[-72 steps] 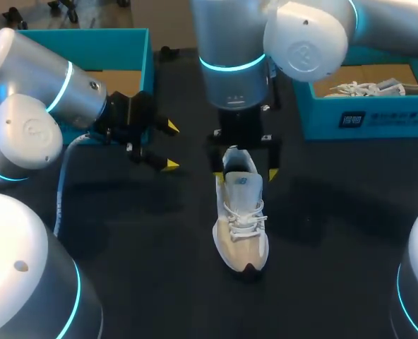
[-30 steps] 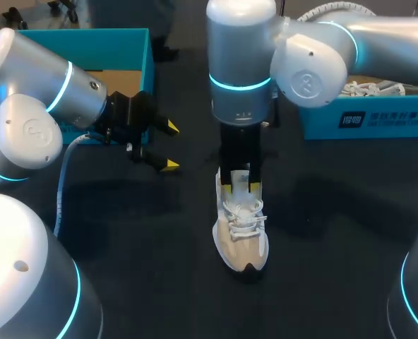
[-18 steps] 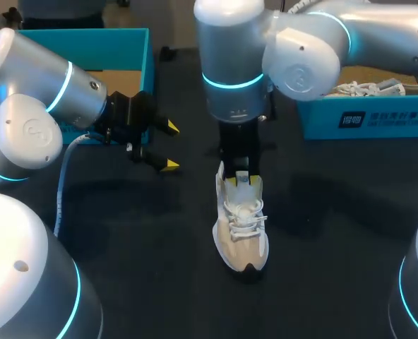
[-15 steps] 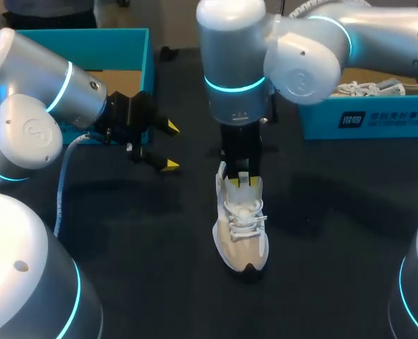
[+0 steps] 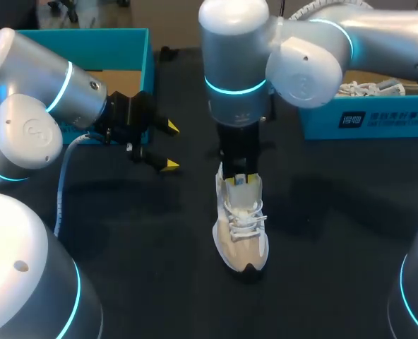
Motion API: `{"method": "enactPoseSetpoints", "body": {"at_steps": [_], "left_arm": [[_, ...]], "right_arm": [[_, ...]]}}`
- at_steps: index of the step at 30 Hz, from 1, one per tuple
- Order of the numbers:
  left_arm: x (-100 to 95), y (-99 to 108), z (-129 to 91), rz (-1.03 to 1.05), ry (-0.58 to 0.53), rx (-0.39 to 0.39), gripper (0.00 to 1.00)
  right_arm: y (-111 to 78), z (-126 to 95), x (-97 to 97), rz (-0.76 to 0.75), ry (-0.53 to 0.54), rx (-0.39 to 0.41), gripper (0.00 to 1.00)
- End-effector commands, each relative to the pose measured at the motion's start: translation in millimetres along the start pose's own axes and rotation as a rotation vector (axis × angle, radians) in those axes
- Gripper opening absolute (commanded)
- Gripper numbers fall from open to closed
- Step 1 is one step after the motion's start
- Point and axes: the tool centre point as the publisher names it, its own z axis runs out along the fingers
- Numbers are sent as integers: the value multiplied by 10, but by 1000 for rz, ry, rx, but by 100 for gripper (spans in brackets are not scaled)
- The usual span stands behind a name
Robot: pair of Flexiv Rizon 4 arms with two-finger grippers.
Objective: Take the shoe out of the shoebox, open the shoe tongue, remove and reinsert the insole, then place the shoe into the shoebox
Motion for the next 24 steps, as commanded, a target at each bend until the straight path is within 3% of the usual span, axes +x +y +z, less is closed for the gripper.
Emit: {"method": "enactPoseSetpoints", "body": {"at_steps": [1,4,7,13,16,19,20,22,24], "left_arm": [[7,2,-4,0,-1,-1,100],[7,2,-4,0,-1,-1,100],[7,2,-4,0,-1,-1,100],[7,2,-4,0,-1,-1,100],[7,2,-4,0,-1,-1,100],[7,2,-4,0,-1,-1,100],[7,2,-4,0,-1,-1,100],[7,2,-4,0,-1,-1,100],[7,2,-4,0,-1,-1,100]], "right_arm": [[31,120,-71,-50,33,-2,34],[21,134,-178,-63,68,-25,37],[12,140,-218,-89,52,7,37],[10,-165,-289,-140,1,-30,37],[72,-283,-303,-247,-18,-97,38],[139,-355,-293,-452,-70,-158,39],[163,-401,-258,-578,-114,-200,43],[200,-475,-274,-648,-292,-218,100],[200,-475,-274,-648,-292,-218,100]]}}
